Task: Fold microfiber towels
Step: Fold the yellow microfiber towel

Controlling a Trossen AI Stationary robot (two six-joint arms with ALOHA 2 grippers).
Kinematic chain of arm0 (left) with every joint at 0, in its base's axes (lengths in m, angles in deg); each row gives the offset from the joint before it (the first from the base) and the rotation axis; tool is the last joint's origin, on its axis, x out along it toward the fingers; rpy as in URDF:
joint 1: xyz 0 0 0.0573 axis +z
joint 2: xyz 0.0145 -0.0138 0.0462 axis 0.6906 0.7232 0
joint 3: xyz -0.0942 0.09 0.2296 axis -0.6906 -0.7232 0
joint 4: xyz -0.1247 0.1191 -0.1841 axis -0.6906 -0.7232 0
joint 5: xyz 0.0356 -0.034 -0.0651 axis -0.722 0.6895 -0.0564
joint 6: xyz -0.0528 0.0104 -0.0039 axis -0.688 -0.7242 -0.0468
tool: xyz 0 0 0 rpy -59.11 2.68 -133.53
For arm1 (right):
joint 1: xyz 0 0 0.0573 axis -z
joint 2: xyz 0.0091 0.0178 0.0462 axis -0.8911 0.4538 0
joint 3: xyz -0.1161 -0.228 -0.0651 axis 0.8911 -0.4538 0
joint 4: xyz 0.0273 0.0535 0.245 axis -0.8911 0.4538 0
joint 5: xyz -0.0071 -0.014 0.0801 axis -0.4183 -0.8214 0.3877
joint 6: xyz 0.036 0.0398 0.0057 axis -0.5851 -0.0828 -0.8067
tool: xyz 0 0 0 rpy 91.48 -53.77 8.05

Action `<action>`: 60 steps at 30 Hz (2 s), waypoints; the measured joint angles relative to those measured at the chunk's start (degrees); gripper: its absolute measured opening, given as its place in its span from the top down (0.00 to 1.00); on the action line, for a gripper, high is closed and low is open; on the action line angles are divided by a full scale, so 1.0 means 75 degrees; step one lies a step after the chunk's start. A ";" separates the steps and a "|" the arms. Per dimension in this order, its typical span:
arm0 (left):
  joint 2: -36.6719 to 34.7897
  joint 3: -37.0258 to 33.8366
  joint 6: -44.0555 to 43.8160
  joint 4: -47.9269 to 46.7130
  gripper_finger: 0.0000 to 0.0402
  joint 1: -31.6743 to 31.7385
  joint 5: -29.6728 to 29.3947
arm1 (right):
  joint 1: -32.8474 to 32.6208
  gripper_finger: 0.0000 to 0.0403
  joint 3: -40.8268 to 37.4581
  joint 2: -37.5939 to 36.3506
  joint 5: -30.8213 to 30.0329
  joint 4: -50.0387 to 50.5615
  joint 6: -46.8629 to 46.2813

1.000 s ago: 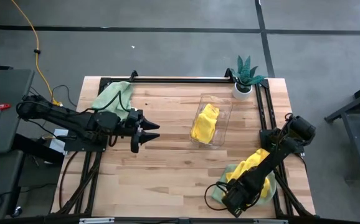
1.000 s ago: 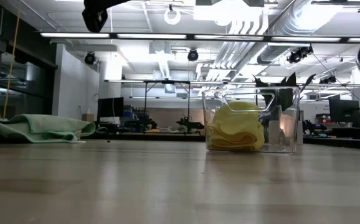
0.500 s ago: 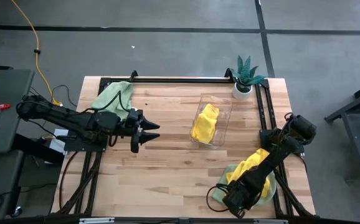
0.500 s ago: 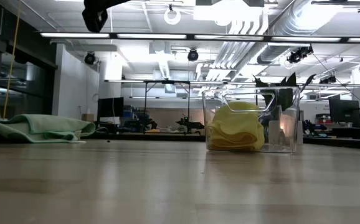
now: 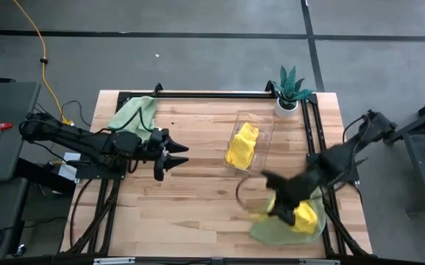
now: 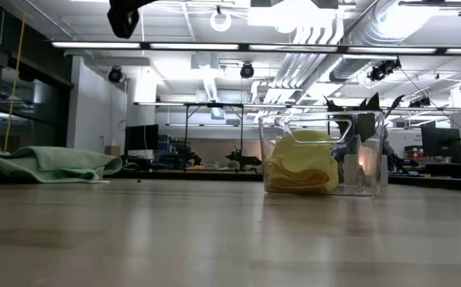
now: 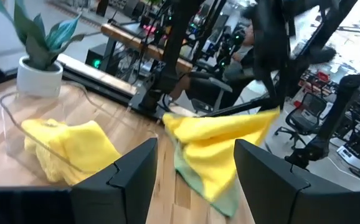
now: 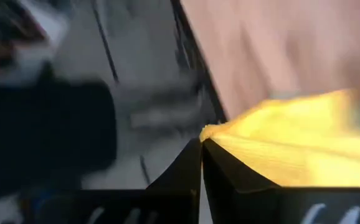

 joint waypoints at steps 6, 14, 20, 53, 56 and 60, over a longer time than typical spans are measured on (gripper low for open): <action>0.0000 0.0000 0.0321 0.0382 0.50 0.0000 0.0001 | 0.1059 1.00 0.2009 0.0301 -0.0750 0.1218 0.2073; -0.0059 0.0000 0.0504 0.1035 0.50 0.0000 0.0724 | 0.2423 1.00 0.5156 0.1586 -0.0784 0.1232 0.4721; -0.0351 0.0294 0.0952 0.0450 0.50 -0.0006 0.1194 | 0.2788 1.00 0.6367 0.2669 0.0077 0.1855 0.5351; 0.2885 0.0732 0.0002 -0.1785 0.50 0.0046 0.0999 | 0.0683 1.00 0.2478 0.5796 0.1037 0.3804 0.7151; 0.3863 0.0994 -0.0413 -0.1733 0.50 0.0158 0.1428 | 0.0644 1.00 0.2467 0.5796 0.1040 0.3696 0.7125; 0.4934 0.1417 -0.0568 -0.1700 0.50 0.0289 0.2042 | 0.0652 1.00 0.2467 0.5794 0.1003 0.3489 0.6927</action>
